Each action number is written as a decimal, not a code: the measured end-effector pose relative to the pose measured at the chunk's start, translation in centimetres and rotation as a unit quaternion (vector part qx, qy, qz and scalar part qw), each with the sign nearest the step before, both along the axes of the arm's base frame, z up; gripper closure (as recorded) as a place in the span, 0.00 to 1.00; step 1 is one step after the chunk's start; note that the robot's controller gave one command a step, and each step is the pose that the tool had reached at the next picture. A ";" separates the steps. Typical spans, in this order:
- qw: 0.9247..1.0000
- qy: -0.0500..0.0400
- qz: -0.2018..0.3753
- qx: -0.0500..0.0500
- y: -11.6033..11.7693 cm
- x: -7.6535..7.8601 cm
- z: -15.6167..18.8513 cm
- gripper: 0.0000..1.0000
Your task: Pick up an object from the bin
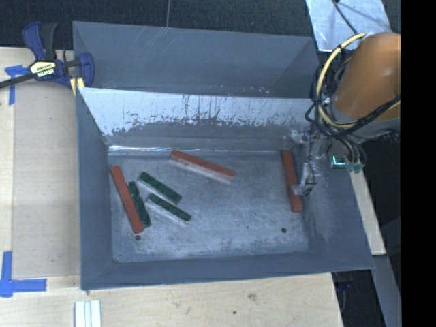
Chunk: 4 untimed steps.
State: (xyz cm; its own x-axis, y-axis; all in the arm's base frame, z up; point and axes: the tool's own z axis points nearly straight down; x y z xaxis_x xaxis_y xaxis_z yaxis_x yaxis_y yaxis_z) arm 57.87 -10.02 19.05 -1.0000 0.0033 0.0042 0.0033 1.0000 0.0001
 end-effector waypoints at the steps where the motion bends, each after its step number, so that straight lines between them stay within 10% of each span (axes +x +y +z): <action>1: 0.997 0.000 0.072 0.002 7.1 4.1 -12.0 0.00; 2: 0.994 -0.002 0.106 0.002 13.6 4.3 -12.0 0.00; 3: 0.995 -0.003 0.103 0.000 13.1 4.4 -11.9 1.00; 4: 0.961 -0.007 0.277 0.000 14.0 2.6 1.8 1.00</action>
Offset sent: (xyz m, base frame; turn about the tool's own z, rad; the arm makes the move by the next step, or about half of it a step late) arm 0.0418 0.0683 -0.1154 -0.1412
